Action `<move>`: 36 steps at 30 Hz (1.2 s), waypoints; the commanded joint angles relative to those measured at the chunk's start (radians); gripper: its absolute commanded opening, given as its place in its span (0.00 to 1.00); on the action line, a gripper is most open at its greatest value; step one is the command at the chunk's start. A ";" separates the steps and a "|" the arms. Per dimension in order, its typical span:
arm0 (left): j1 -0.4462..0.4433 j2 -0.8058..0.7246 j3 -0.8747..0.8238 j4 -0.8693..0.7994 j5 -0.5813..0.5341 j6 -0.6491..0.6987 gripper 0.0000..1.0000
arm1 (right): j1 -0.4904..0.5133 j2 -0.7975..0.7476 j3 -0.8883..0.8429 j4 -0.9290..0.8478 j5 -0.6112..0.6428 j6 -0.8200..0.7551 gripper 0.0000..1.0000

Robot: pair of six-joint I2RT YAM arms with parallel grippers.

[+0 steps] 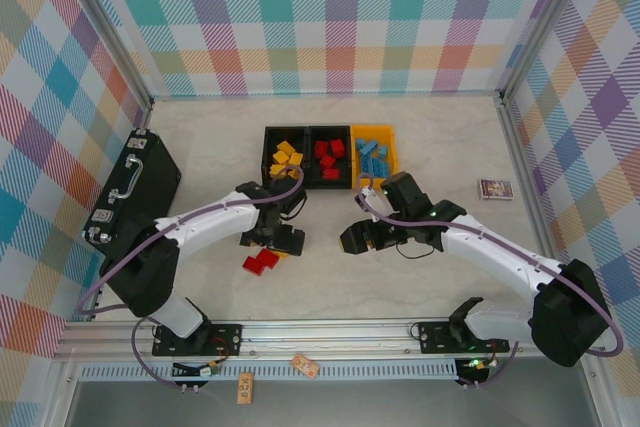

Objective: Sort the legos into containers by color
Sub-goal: Pick up the lego from the middle-left of the table.

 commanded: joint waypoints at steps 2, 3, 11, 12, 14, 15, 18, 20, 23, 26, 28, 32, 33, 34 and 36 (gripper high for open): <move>0.020 0.047 -0.013 0.043 0.026 0.025 0.95 | 0.004 -0.009 0.014 0.018 -0.003 -0.015 0.70; 0.022 0.057 -0.015 0.053 0.027 0.026 0.95 | 0.004 -0.009 0.016 0.021 -0.002 -0.015 0.70; 0.041 0.133 -0.009 0.070 0.032 0.041 0.89 | 0.004 -0.009 0.018 0.014 0.005 -0.020 0.70; 0.043 0.141 -0.007 0.070 0.030 0.042 0.88 | 0.004 -0.010 0.015 0.015 0.006 -0.018 0.70; 0.048 0.153 -0.007 0.071 0.027 0.041 0.85 | 0.004 -0.009 0.012 0.017 0.009 -0.016 0.70; 0.051 0.158 -0.007 0.075 0.031 0.041 0.83 | 0.004 -0.011 0.010 0.020 0.012 -0.014 0.70; 0.053 0.165 -0.003 0.072 0.046 0.037 0.75 | 0.004 -0.010 0.008 0.023 0.016 -0.013 0.70; 0.053 0.160 -0.001 0.070 0.055 0.036 0.69 | 0.004 -0.008 0.007 0.027 0.017 -0.013 0.70; 0.053 0.151 0.006 0.061 0.062 0.038 0.59 | 0.004 -0.003 0.006 0.033 0.020 -0.011 0.70; 0.052 0.141 0.014 0.052 0.062 0.037 0.56 | 0.004 0.002 0.008 0.040 0.018 -0.007 0.70; 0.052 0.131 0.022 0.042 0.059 0.035 0.55 | 0.005 0.005 0.008 0.046 0.017 -0.005 0.70; 0.053 0.096 0.053 0.018 0.044 0.031 0.54 | 0.004 -0.003 0.006 0.047 0.026 0.000 0.70; 0.053 0.085 0.066 0.010 0.044 0.031 0.54 | 0.004 -0.008 0.007 0.049 0.027 0.003 0.70; 0.053 0.076 0.080 0.006 0.044 0.031 0.54 | 0.005 -0.013 0.008 0.053 0.028 0.006 0.70; 0.054 0.059 0.112 -0.005 0.041 0.029 0.54 | 0.005 -0.021 0.009 0.060 0.033 0.014 0.70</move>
